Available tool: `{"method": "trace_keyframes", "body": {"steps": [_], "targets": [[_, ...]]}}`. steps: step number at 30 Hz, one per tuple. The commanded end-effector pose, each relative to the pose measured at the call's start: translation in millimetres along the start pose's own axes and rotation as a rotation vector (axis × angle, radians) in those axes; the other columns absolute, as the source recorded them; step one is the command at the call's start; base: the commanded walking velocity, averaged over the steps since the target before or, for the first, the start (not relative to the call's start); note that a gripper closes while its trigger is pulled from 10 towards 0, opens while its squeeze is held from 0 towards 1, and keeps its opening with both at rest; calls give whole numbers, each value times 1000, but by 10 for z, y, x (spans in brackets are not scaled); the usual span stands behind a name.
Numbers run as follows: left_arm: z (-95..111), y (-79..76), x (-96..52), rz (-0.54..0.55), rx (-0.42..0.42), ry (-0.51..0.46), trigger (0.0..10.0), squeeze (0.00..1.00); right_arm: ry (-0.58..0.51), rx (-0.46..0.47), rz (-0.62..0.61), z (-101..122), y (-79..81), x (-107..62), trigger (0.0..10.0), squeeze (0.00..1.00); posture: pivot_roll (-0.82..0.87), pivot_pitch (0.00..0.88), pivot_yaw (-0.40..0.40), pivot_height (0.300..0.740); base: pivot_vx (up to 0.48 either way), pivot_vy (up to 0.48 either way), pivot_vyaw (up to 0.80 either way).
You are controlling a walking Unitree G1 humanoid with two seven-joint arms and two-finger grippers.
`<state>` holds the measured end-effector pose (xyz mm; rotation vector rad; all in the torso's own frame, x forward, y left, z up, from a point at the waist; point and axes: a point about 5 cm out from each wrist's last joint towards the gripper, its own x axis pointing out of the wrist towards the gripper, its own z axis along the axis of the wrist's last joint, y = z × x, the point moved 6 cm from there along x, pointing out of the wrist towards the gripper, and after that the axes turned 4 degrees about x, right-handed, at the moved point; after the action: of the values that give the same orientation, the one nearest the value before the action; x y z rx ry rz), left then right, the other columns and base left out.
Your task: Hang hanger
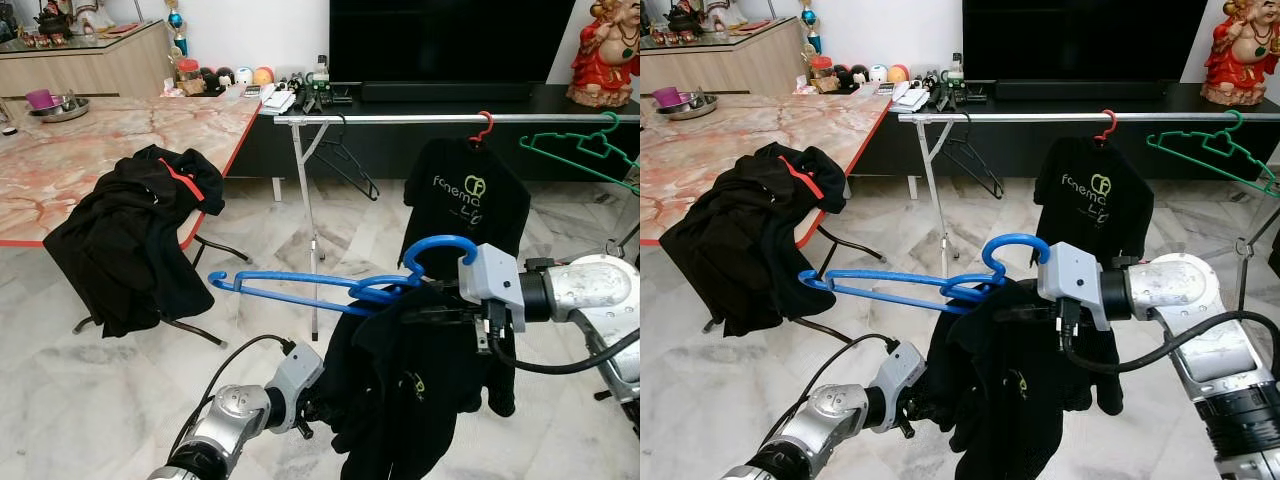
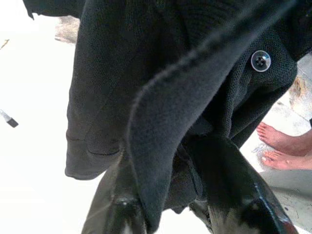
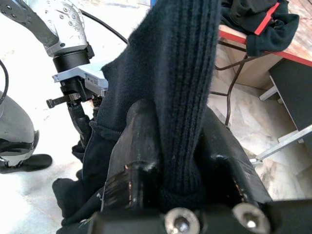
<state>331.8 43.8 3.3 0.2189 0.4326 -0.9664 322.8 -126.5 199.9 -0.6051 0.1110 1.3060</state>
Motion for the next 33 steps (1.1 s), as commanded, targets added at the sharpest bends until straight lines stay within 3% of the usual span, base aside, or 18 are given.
{"method": "trace_keyframes", "body": {"steps": [1, 19, 22, 26, 27, 33], "targets": [[4, 14, -5, -2, 10, 4, 0, 0, -30, -52, -13, 146, -52, -7, 0, 0, -25, 4, 9, 740, 0, 0, 0], [-99, 61, -29, 47, -69, 23, 0, 0, -22, -48, -25, 116, -61, -3, 0, 0, -24, 8, 9, 740, 0, 0, 0], [-106, 101, -40, 75, -111, 18, 0, 0, -25, -48, -26, 118, -62, 6, 0, 0, -22, 10, 9, 740, 0, 0, 0], [-172, 185, -67, 137, -227, 32, 0, 0, -27, -46, -27, 115, -57, 26, 0, 0, -19, 17, 7, 740, 0, 0, 0], [-199, 248, -88, 182, -301, 31, 0, 0, -20, -45, -31, 96, -55, 32, 0, 0, -19, 20, 8, 740, 0, 0, 0], [-375, 498, -213, 402, -535, 63, 0, 0, 31, -33, -48, -67, -25, 74, 0, 0, -15, 30, 8, 740, 0, 0, 0]]}}
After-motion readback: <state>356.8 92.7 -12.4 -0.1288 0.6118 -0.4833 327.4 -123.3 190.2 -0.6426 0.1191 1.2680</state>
